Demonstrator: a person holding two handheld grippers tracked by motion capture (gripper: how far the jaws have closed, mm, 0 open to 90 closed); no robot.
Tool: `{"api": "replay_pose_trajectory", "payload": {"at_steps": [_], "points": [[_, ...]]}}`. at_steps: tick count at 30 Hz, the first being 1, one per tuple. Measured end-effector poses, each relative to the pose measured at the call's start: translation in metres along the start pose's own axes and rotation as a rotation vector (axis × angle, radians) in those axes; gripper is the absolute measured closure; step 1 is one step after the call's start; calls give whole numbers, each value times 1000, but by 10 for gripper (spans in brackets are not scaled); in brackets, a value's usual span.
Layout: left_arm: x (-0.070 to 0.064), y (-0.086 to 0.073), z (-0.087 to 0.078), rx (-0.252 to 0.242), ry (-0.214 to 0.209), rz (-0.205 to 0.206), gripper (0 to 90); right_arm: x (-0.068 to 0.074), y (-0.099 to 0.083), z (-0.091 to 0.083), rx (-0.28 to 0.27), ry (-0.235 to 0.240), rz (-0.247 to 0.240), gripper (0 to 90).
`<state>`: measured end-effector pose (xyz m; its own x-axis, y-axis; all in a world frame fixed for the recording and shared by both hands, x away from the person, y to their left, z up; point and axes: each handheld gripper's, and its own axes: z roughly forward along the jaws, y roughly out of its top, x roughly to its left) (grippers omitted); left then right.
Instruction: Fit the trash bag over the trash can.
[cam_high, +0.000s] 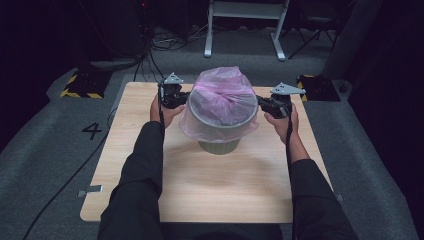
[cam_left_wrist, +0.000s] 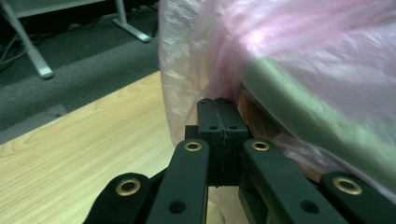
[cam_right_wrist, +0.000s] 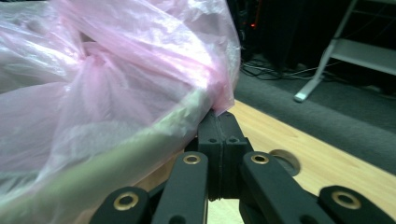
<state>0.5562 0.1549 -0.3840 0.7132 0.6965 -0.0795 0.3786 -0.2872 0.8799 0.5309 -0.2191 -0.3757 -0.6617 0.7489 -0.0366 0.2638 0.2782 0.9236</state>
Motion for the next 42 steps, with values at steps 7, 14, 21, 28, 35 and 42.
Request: {"api": "replay_pose_trajectory", "payload": {"at_steps": [7,14,21,28,35,42], "points": [[-7,-11,-10,-12,-80,20,900,2,-9,-10,-15,84,11,900],[-29,-27,-34,-16,-143,94,900,14,-22,-36,-21,180,-27,900],[-30,-29,-51,-39,-94,114,900,15,-19,-51,-30,120,-76,900],[-18,-19,-37,-26,-40,60,900,6,-10,-40,-57,61,2,900],[-10,-26,-8,66,-57,-1,900,-5,-25,-13,54,80,134,900],[-16,-32,4,112,-89,1,900,1,-36,-1,108,108,145,900]]}}
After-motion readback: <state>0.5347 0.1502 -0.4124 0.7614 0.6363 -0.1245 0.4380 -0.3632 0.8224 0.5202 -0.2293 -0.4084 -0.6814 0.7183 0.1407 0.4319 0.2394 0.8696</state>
